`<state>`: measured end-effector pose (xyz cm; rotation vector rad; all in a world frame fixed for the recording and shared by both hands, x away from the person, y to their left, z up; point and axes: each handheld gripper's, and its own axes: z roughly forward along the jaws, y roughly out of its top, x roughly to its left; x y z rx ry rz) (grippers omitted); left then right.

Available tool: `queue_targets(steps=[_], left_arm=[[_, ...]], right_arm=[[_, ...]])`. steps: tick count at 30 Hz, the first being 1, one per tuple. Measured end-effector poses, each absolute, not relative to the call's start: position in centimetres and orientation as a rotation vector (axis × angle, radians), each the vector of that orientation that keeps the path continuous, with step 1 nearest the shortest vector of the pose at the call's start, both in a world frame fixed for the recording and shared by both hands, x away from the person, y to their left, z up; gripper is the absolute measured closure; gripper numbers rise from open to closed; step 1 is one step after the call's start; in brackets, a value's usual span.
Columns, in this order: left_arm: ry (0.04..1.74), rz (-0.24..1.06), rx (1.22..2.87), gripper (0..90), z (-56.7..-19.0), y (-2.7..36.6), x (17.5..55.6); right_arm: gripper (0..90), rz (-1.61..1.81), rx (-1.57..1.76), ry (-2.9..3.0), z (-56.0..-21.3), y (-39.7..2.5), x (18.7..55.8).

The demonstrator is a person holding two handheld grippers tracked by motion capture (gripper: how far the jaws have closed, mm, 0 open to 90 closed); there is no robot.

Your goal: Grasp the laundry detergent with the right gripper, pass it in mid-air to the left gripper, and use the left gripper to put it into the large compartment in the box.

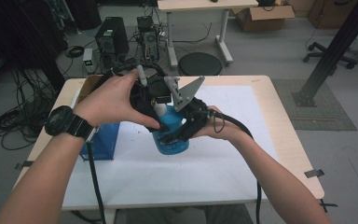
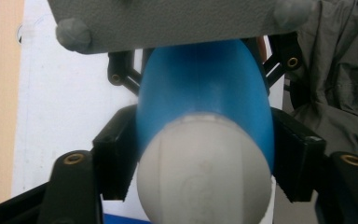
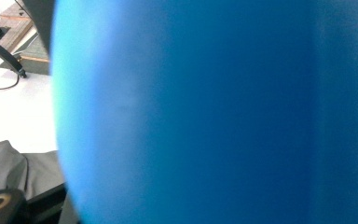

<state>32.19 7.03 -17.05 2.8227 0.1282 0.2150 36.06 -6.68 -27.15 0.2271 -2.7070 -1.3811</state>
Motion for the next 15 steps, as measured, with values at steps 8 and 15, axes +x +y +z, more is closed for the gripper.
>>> queue_targets(steps=[8,15], left_arm=[[0.136,0.206,2.846,37.3,-16.95,6.84,32.29],[0.169,0.183,2.841,37.9,-16.9,6.8,32.43]], right_arm=[[43.7,-1.376,0.235,-2.718,-27.17,-6.68,36.07],[43.5,-1.373,0.241,-2.718,-27.22,-6.67,36.11]])
